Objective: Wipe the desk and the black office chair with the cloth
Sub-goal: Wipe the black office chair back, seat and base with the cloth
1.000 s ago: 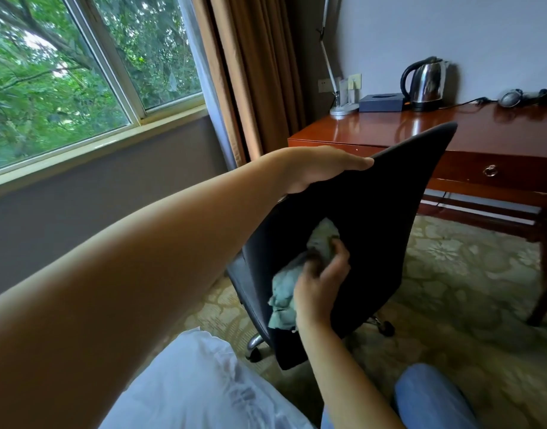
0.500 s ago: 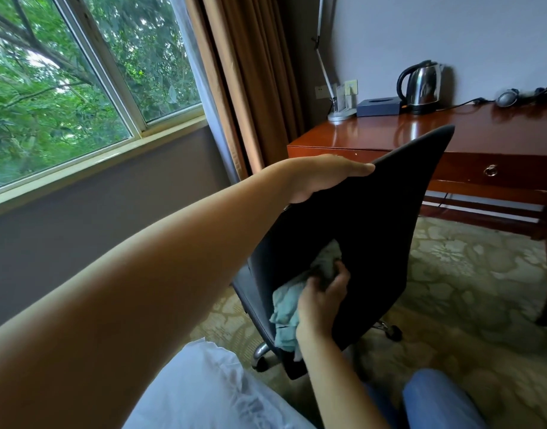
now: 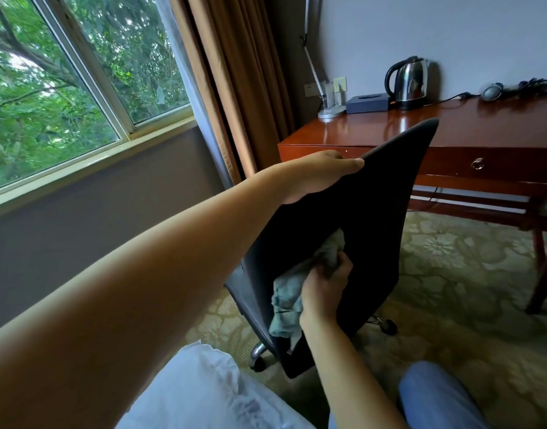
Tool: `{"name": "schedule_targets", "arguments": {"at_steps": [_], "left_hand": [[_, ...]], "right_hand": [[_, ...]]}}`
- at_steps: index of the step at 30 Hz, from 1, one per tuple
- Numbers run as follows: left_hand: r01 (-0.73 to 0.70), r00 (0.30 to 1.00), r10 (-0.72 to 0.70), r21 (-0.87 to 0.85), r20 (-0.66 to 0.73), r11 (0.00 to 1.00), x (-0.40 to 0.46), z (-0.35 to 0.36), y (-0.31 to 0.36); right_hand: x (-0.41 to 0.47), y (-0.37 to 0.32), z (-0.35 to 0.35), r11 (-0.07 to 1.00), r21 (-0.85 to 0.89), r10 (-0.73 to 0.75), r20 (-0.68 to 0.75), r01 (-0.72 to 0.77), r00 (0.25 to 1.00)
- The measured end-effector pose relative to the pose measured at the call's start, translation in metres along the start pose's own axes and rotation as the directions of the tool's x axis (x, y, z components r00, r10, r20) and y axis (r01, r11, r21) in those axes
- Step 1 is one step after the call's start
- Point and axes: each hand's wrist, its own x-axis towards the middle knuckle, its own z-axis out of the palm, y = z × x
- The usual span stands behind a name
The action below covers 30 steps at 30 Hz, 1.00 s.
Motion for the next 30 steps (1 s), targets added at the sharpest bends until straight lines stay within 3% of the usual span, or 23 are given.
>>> {"name": "schedule_targets", "arguments": {"at_steps": [2,4,6,8,11,13,15,17,18,21,24,27,28,30], "left_hand": [[-0.031,0.999,0.035,0.091,-0.037,0.995,0.006,0.004,0.000],[-0.084,0.992,0.103,0.217,-0.077,0.972,0.010,0.007,-0.001],[-0.116,0.984,0.152,0.316,-0.091,0.942,0.013,0.009,-0.001],[-0.125,0.982,0.165,0.337,-0.095,0.933,0.013,0.009,-0.002],[-0.128,0.983,0.164,0.318,-0.087,0.939,0.013,0.008,-0.003],[-0.113,0.986,0.143,0.291,-0.081,0.950,0.010,0.007,-0.002],[-0.095,0.992,0.113,0.256,-0.055,0.962,0.007,0.007,-0.001],[-0.093,0.993,0.109,0.253,-0.050,0.963,0.006,0.008,0.000],[-0.096,0.991,0.116,0.268,-0.060,0.959,0.007,0.009,0.001],[-0.093,0.988,0.125,0.296,-0.089,0.951,0.009,0.008,0.000],[-0.100,0.986,0.137,0.314,-0.097,0.944,0.013,0.007,-0.004],[-0.103,0.988,0.130,0.283,-0.078,0.953,0.014,0.008,-0.007],[-0.102,0.990,0.125,0.265,-0.071,0.959,0.014,0.007,-0.007],[-0.103,0.990,0.125,0.261,-0.069,0.960,0.010,0.005,-0.005]], "right_hand": [[0.011,-0.002,-0.006,0.991,0.048,0.124,0.026,-0.125,0.992],[0.006,-0.016,-0.005,0.993,0.042,0.103,0.066,-0.106,0.992],[-0.017,-0.041,0.003,0.996,-0.005,-0.091,0.111,0.092,0.990],[-0.039,-0.053,0.008,0.950,-0.014,-0.305,0.152,0.311,0.940],[-0.041,-0.030,0.005,0.874,-0.099,-0.466,0.108,0.476,0.878],[-0.030,0.007,-0.001,0.913,-0.199,-0.338,0.122,0.357,0.933],[-0.024,0.030,-0.010,0.973,-0.229,0.018,0.102,0.006,0.995],[-0.025,0.040,-0.013,0.941,-0.239,0.259,0.060,-0.238,0.964],[-0.030,0.035,-0.010,0.945,-0.223,0.256,0.050,-0.239,0.965],[-0.056,-0.011,0.013,0.994,-0.111,-0.010,0.081,0.019,0.997],[-0.086,-0.051,0.032,0.978,-0.030,-0.201,0.113,0.206,0.973],[-0.077,-0.033,0.024,0.939,-0.043,-0.339,0.057,0.341,0.939],[-0.063,-0.013,0.019,0.944,-0.076,-0.318,0.048,0.321,0.947],[-0.028,0.028,0.003,0.993,-0.102,-0.057,0.017,0.059,0.998]]}}
